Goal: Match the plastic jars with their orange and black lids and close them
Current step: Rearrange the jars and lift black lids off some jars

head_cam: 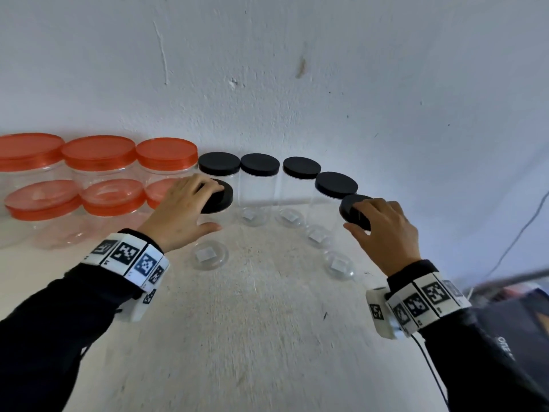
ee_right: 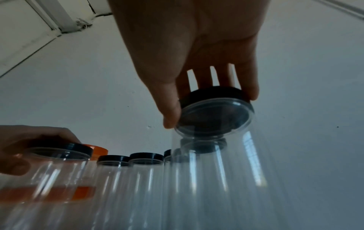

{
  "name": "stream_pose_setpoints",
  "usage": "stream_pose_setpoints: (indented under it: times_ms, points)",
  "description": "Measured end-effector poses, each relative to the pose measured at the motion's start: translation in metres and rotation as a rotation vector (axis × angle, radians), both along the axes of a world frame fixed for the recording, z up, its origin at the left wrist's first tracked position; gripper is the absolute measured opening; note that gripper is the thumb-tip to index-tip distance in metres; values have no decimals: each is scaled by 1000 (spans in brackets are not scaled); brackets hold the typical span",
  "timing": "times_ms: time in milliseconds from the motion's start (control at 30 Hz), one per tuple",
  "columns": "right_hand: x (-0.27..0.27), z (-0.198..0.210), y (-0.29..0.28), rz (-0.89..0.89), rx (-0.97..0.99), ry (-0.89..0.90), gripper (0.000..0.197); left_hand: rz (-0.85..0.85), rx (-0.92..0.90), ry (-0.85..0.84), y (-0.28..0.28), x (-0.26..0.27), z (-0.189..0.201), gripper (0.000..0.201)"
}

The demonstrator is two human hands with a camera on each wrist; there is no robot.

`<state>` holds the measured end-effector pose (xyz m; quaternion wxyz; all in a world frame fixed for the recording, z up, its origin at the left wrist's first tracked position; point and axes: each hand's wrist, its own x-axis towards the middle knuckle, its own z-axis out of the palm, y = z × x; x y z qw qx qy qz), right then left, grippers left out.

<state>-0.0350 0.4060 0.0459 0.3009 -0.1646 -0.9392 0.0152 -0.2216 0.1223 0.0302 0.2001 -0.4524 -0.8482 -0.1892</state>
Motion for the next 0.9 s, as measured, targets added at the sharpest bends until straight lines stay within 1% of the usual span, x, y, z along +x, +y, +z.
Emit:
stream_pose_setpoints:
  times_ms: [67,200,267,333,400,467,733,900]
  points:
    - [-2,-1,-7,89,54,43,31,13,-18,37,-1,0,-1,69]
    - [-16,-7,-35,282,153,96,36,2,4,53,-1,1,-6,70]
    - [-25,-9,-48,383,160,82,44,-1,19,53,-1,1,-8,71]
    - [-35,-9,-60,451,184,32,58,1,32,59,0,0,-9,71]
    - [-47,-10,-69,471,210,-1,67,-4,50,67,0,-1,-9,72]
    - [-60,-13,-74,467,215,0,71,-13,62,75,1,-1,-10,72]
    - [-103,-26,-69,463,206,82,74,-41,128,71,6,-6,-14,70]
    - [-118,-28,-63,480,196,88,74,-42,125,106,13,-10,-16,71]
